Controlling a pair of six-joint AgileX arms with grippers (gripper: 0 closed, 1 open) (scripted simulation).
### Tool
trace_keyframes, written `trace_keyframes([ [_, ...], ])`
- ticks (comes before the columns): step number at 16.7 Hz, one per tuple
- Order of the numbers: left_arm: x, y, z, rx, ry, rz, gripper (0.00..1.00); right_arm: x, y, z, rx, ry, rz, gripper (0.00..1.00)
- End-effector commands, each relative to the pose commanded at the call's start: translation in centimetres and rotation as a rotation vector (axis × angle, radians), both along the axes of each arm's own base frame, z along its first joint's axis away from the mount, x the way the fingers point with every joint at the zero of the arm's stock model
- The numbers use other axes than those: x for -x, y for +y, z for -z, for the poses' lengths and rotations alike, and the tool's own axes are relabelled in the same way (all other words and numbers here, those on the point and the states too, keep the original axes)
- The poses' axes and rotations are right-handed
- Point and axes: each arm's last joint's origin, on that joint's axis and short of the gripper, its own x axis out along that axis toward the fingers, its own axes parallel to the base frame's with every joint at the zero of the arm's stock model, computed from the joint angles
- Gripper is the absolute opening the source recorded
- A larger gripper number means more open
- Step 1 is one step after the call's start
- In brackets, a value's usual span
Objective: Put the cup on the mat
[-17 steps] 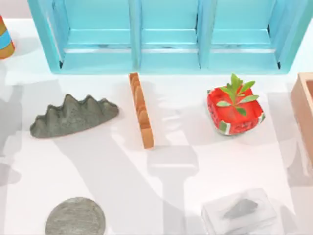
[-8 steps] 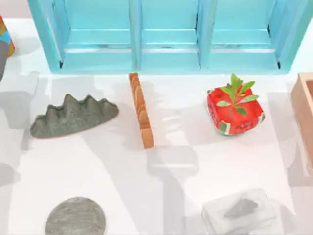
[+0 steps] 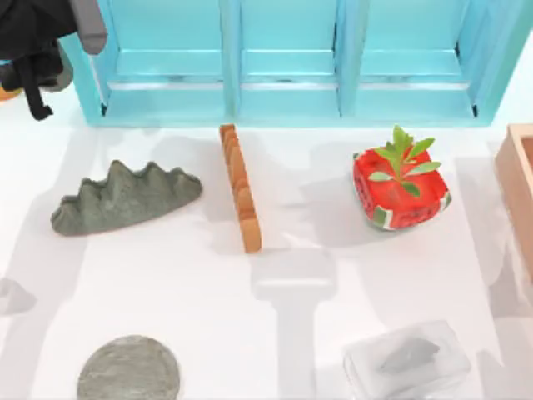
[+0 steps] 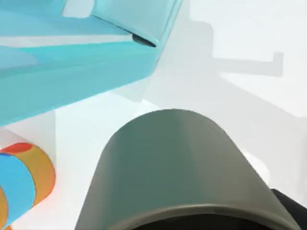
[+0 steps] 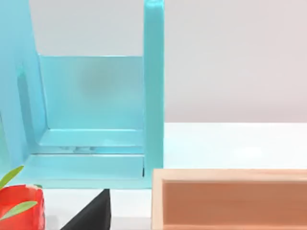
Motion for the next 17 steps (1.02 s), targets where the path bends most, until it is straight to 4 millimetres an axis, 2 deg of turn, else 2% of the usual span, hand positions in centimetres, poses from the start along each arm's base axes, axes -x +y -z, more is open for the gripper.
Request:
trace_keyframes([
  [5,3.2,-5.2,-3.0,0.139,-0.06,-0.146,0.0,0.0,0.0,0.0,0.0,0.0,0.0,1.0],
  [9,6.0,-8.3,-4.4,0.252,-0.067,-0.271,0.0,0.0,0.0,0.0,0.0,0.0,0.0,1.0],
  [12,8.0,-10.2,-4.4,0.322,-0.035,-0.367,0.0,0.0,0.0,0.0,0.0,0.0,0.0,1.0],
  [17,11.3,-12.5,-3.1,0.392,0.06,-0.533,0.0,0.0,0.0,0.0,0.0,0.0,0.0,1.0],
])
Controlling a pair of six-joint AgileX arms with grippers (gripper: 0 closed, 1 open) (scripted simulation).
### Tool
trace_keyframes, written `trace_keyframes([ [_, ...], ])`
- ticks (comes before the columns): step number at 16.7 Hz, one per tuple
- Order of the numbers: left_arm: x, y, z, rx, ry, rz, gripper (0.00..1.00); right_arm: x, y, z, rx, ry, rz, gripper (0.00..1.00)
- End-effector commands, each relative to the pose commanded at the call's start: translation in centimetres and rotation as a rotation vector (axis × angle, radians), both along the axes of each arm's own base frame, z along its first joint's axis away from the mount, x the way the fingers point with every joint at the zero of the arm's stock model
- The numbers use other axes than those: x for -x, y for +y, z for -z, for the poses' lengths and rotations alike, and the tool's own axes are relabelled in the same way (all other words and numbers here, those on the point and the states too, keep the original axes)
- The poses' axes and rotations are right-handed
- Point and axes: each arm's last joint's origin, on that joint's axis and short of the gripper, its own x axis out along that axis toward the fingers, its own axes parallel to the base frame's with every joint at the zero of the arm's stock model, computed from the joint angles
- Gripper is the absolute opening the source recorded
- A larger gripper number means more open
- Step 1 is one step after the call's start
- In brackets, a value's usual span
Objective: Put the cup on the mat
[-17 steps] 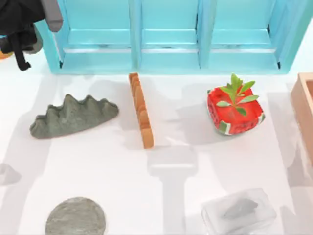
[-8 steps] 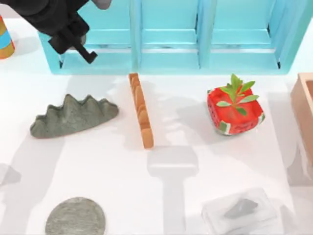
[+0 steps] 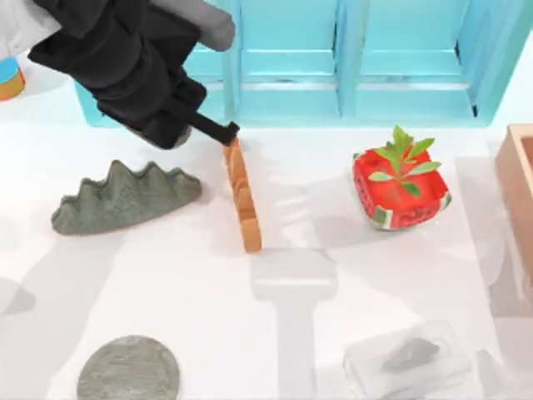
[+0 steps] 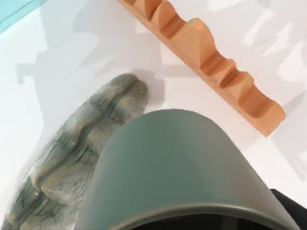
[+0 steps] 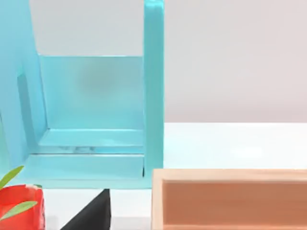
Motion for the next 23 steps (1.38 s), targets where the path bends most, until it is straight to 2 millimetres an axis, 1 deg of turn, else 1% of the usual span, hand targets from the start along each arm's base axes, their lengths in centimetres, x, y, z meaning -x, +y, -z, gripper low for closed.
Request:
trace_keyframes([
  [4,2.7,-1.3,1.5,0.043,0.095,-0.111,0.0,0.0,0.0,0.0,0.0,0.0,0.0,1.0],
  [8,5.1,-1.8,3.1,0.061,0.196,-0.233,0.0,0.0,0.0,0.0,0.0,0.0,0.0,1.0],
  [11,7.2,-1.6,5.4,0.034,0.306,-0.376,0.0,0.0,0.0,0.0,0.0,0.0,0.0,1.0],
  [13,8.8,-1.1,7.2,-0.018,0.384,-0.465,0.0,0.0,0.0,0.0,0.0,0.0,0.0,1.0],
  [15,10.1,-0.3,8.1,-0.05,0.428,-0.536,0.0,0.0,0.0,0.0,0.0,0.0,0.0,1.0],
  [18,10.9,0.5,8.6,-0.065,0.451,-0.598,0.0,0.0,0.0,0.0,0.0,0.0,0.0,1.0],
  [23,10.9,0.5,8.6,-0.065,0.451,-0.598,0.0,0.0,0.0,0.0,0.0,0.0,0.0,1.0],
])
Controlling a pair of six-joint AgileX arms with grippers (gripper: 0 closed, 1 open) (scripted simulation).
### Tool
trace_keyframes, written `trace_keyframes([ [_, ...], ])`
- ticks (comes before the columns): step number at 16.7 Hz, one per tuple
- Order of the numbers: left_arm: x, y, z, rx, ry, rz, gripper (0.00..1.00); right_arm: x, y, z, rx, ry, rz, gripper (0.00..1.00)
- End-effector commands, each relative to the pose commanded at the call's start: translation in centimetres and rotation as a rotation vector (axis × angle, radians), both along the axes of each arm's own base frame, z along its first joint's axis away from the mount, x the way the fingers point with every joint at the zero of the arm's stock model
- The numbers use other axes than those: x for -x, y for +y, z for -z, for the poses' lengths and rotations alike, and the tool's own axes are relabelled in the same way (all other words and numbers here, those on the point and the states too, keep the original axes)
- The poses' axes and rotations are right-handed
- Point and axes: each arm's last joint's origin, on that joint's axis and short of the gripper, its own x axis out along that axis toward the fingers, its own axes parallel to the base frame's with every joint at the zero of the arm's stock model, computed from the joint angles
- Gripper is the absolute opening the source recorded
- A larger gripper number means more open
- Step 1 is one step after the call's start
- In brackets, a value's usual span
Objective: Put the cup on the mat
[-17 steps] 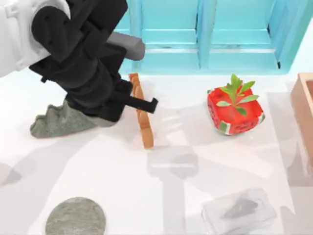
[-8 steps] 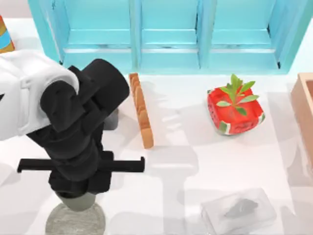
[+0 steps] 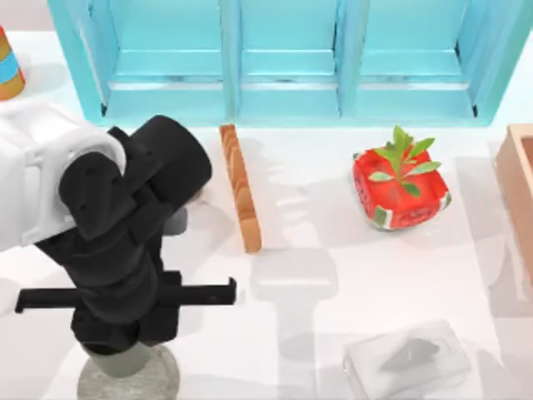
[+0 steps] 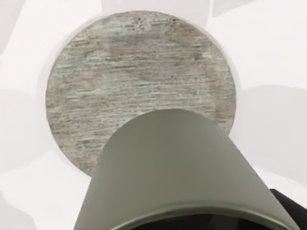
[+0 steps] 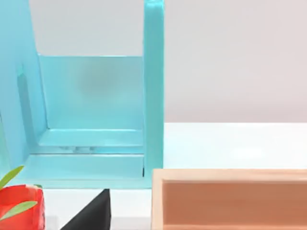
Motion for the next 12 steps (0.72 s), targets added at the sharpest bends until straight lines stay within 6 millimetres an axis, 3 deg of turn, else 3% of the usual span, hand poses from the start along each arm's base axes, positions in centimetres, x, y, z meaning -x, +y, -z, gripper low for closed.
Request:
trace_keyframes([
  [3,-0.1,0.0,0.4,-0.003,0.002,0.001,0.0,0.0,0.0,0.0,0.0,0.0,0.0,1.0],
  [12,-0.1,0.4,4.5,-0.002,0.004,0.001,0.0,0.0,0.0,0.0,0.0,0.0,0.0,1.0],
])
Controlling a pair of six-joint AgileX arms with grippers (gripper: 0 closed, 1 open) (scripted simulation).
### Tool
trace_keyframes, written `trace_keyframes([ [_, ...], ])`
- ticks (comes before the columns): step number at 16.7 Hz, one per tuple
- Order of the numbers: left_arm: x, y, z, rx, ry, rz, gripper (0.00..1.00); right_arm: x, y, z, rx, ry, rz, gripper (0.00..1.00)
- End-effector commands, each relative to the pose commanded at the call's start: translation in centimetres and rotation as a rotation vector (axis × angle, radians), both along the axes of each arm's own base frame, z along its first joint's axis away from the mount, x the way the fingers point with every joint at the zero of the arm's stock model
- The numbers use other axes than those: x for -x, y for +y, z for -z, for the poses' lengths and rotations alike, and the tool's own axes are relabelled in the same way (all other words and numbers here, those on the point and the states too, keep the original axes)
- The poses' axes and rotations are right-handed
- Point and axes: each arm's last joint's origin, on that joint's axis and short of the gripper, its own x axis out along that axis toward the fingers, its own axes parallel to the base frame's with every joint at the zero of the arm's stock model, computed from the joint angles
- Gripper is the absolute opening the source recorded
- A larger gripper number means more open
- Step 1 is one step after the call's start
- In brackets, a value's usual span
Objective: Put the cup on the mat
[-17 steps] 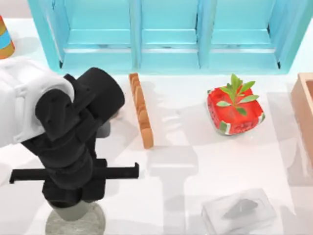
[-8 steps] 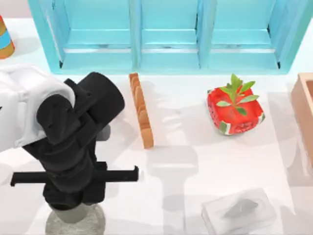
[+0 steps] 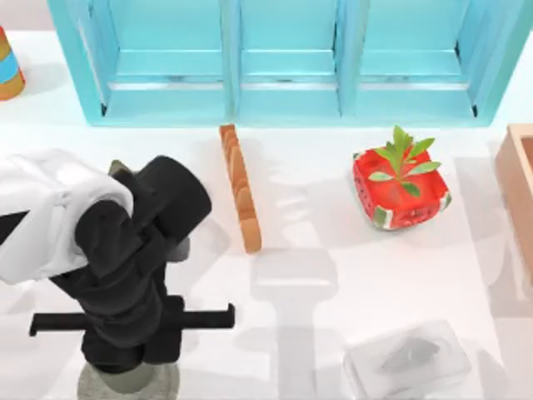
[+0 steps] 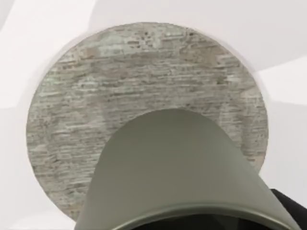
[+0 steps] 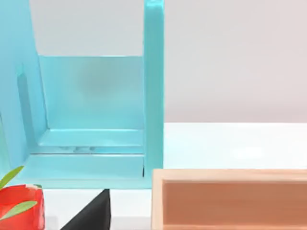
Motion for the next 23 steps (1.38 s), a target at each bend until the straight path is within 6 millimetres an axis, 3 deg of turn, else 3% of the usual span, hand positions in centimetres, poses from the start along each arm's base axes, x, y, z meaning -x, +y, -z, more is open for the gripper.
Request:
trace_keyframes([
  [4,0.1,0.3,1.8,0.002,-0.005,-0.001,0.0,0.0,0.0,0.0,0.0,0.0,0.0,1.0],
  [8,0.1,0.3,1.9,0.002,-0.004,-0.001,0.0,0.0,0.0,0.0,0.0,0.0,0.0,1.0],
  [21,0.1,0.3,1.9,0.002,-0.004,-0.001,0.98,0.0,0.0,0.0,0.0,0.0,0.0,1.0],
  [23,0.1,0.3,1.9,0.002,-0.004,-0.001,1.0,0.0,0.0,0.0,0.0,0.0,0.0,1.0],
])
